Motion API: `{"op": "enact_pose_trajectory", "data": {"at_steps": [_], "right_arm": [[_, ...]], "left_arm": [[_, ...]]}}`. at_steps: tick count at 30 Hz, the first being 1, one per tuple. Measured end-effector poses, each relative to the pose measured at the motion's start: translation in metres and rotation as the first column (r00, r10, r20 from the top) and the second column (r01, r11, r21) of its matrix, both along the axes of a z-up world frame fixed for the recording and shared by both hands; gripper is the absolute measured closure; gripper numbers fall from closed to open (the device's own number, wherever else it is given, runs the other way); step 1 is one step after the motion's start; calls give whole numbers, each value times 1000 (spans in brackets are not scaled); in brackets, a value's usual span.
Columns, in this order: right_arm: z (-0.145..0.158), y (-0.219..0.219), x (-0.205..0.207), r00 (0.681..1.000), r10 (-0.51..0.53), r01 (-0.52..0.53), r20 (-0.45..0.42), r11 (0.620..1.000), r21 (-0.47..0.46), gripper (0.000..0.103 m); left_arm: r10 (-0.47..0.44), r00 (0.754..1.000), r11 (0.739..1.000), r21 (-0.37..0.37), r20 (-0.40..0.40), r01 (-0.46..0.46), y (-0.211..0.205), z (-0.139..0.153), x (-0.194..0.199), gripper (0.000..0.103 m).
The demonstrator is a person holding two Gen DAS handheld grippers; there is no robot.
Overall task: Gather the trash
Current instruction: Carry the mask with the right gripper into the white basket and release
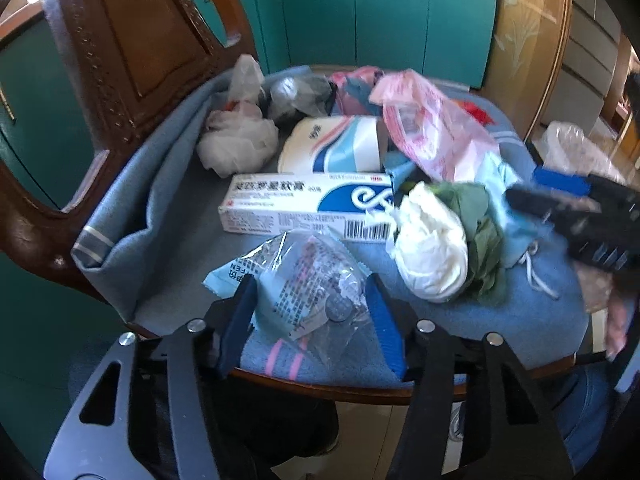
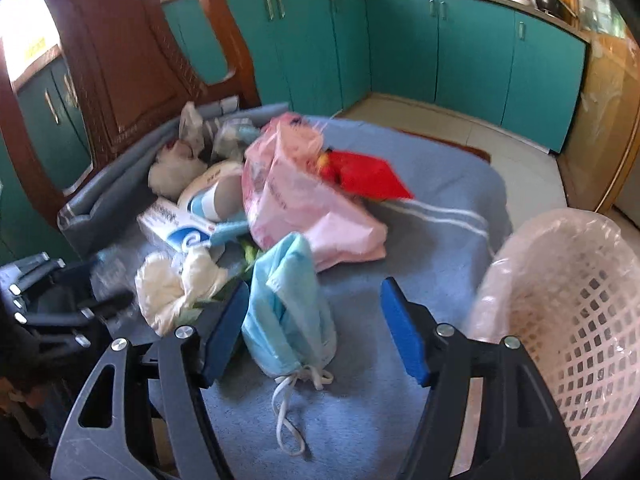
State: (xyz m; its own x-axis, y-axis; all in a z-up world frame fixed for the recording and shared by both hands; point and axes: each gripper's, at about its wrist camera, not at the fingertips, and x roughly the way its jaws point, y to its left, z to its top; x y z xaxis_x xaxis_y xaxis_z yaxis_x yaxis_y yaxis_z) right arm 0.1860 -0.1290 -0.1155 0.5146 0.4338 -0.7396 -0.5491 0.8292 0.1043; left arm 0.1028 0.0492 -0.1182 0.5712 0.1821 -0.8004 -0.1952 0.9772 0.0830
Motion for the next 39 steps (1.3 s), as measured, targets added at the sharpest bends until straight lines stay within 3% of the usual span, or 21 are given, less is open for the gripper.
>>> {"op": "enact_pose_trajectory", "data": {"at_steps": [1, 2, 3, 6, 12, 20, 24, 29, 33, 37, 38, 39], "right_arm": [[-4, 7, -1, 1000, 16, -17, -3, 1000, -17, 44], [-7, 12, -1, 1000, 28, -28, -10, 999, -27, 56], [-11, 17, -1, 999, 41, -42, -21, 998, -37, 74], [-8, 22, -5, 999, 53, -53, 5, 997, -48, 86], [21, -6, -11, 994, -21, 13, 109, 997, 71, 86], [46, -43, -13, 980, -108, 79, 168, 982, 174, 86], [65, -79, -17, 966, -176, 125, 190, 959, 253, 86], [75, -145, -14, 925, -336, 269, 174, 907, 323, 86], [61, -180, -3, 879, -460, 425, 128, 876, 227, 86], [32, -190, 8, 881, -471, 467, 39, 880, 86, 85], [29, -193, 8, 878, -477, 474, 30, 877, 83, 82], [28, -198, 7, 870, -492, 488, 30, 868, 89, 70]], "left_arm": [[1, 1000, 1000, 3, 10, -1, 0, 2, -1, 46], [3, 1000, 1000, 4, 19, -3, 1, 4, -1, 47], [2, 1000, 1000, 1, 27, -2, 1, 5, -2, 48], [-2, 999, 1000, 0, 53, 2, -2, 14, -9, 51], [-31, 992, 998, 56, 119, 24, -14, 34, -16, 53], [-55, 988, 997, 52, 145, 48, -25, 45, -18, 56], [-73, 983, 997, 43, 166, 67, -33, 51, -18, 56], [-116, 975, 993, -11, 189, 120, -47, 58, -10, 56], [-168, 964, 981, -57, 208, 183, -67, 64, 3, 56], [-240, 944, 958, -102, 225, 268, -97, 69, 23, 56], [-259, 938, 951, -112, 229, 290, -105, 70, 27, 56], [-279, 932, 942, -121, 232, 312, -112, 71, 30, 56]]}}
